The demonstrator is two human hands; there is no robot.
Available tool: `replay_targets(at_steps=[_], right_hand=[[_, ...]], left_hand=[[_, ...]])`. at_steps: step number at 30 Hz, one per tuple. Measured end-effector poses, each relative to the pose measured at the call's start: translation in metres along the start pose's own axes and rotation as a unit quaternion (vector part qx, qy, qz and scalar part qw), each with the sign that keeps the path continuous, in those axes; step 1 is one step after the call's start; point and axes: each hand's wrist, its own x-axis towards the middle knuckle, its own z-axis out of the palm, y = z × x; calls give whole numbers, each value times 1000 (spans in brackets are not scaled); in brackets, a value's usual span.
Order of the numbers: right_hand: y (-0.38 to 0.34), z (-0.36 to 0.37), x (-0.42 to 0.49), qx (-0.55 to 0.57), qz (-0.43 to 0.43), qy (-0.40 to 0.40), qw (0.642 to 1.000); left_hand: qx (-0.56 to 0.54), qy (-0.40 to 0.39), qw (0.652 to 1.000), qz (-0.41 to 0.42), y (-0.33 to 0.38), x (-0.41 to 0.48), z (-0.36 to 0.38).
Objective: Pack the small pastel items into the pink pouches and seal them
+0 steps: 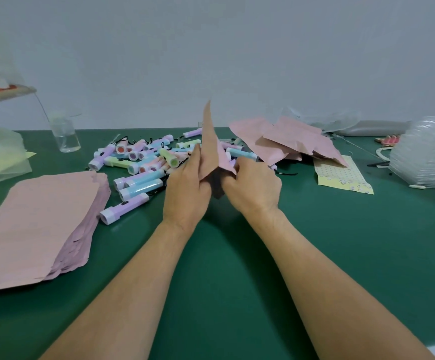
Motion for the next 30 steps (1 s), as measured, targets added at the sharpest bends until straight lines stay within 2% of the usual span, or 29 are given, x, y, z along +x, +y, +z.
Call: replay_targets(at_steps=[3, 7, 9, 14, 18, 20, 22, 24, 27, 30], right_hand=[[-10, -2, -4, 23, 2, 17, 1000], [6, -8, 6, -26, 35, 15, 999], [11, -8, 7, -45, 40, 12, 998], [-1, 2, 1, -65, -92, 2, 994], [15, -3, 10, -82, -31, 18, 996], [14, 0, 8, -34, -22, -30, 999], [9, 4, 4, 21, -39, -55, 997], [7, 4, 5, 36, -39, -35, 998], [9, 2, 8, 14, -6, -16, 1000], [3, 5, 4, 91, 34, -35, 995]], left_hand=[[-6, 17, 999, 43, 9, -5, 9], [-23, 64, 996, -62, 0, -1, 7], [-21, 79, 994, -77, -1, -2, 5], [-89, 37, 988, -119, 5, -4, 8], [-97, 50, 978, -177, -4, 2, 4], [-123, 71, 975, -169, 3, -1, 4], [-122, 70, 982, -127, 7, -3, 8], [-110, 82, 984, -111, 7, -3, 5], [-138, 150, 971, -122, 1, 2, 3], [-173, 152, 966, -116, 13, -3, 8]])
